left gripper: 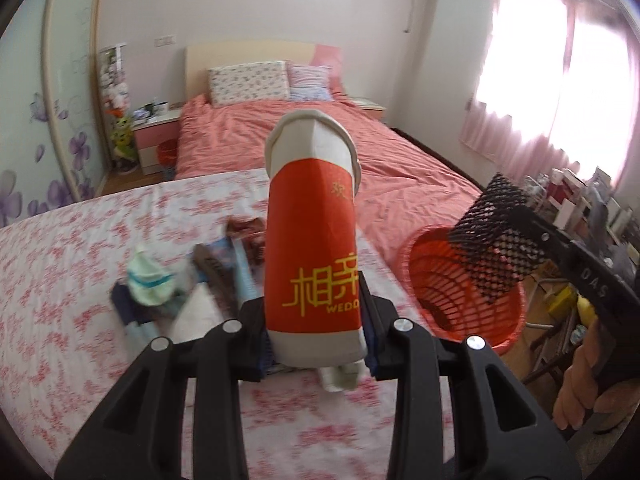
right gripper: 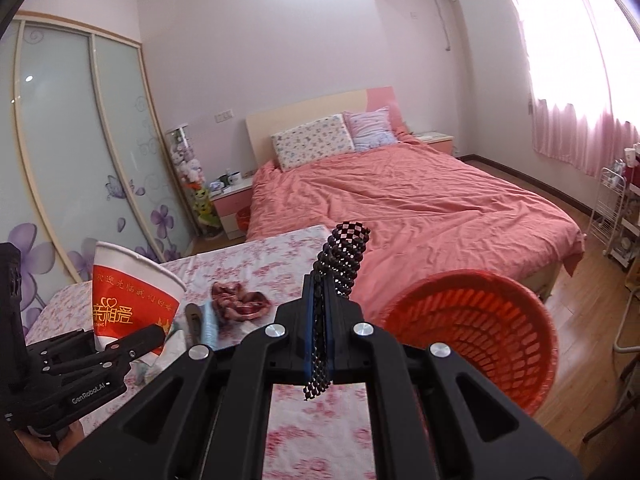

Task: Collect trash
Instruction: 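Carry the cup and mesh item in both grippers over the orange basket, then open both grippers to drop the cup and mesh item into the basket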

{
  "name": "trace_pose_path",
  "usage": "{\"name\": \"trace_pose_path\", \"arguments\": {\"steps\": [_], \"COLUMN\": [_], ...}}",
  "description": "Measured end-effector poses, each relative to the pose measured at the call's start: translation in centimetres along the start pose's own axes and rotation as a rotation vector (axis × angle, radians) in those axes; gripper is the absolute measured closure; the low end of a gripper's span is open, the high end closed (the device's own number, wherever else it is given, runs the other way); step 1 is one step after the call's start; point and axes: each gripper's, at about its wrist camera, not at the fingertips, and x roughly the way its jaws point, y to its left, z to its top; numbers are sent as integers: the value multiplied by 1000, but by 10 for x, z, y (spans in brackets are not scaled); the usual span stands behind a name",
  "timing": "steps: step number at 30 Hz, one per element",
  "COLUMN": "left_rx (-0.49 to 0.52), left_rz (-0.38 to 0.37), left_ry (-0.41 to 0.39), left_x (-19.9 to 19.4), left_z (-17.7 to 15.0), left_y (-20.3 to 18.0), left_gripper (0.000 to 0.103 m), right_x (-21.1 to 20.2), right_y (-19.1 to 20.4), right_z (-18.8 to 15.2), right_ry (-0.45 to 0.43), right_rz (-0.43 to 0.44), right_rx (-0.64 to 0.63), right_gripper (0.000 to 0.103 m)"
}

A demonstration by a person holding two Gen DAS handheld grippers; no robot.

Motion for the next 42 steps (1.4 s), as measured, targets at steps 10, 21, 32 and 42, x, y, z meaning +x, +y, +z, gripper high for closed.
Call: {"name": "trace_pose_path", "arguments": {"steps": [10,21,32,42], "left_rx": [108,179,163,129], "left_rz": [-174,-238,-157,-41], "left_ry": [34,113,155,66], "left_x": [51,128,157,99], "left_z": [5,7,0,-10], "left_y": [-100,-155,-143,-88], "left_gripper": [69,68,48,33], "right_x": [1,24,45,30], "right_y": [-72,-131,-153,-117], "right_z": [-2,-12,-25,-21], "right_ry": [-14,-5,70,56], "right_rz": [-87,-132,-115,-129], "right_rx": [88,181,267,178], "right_gripper": [98,98,68,58]}}
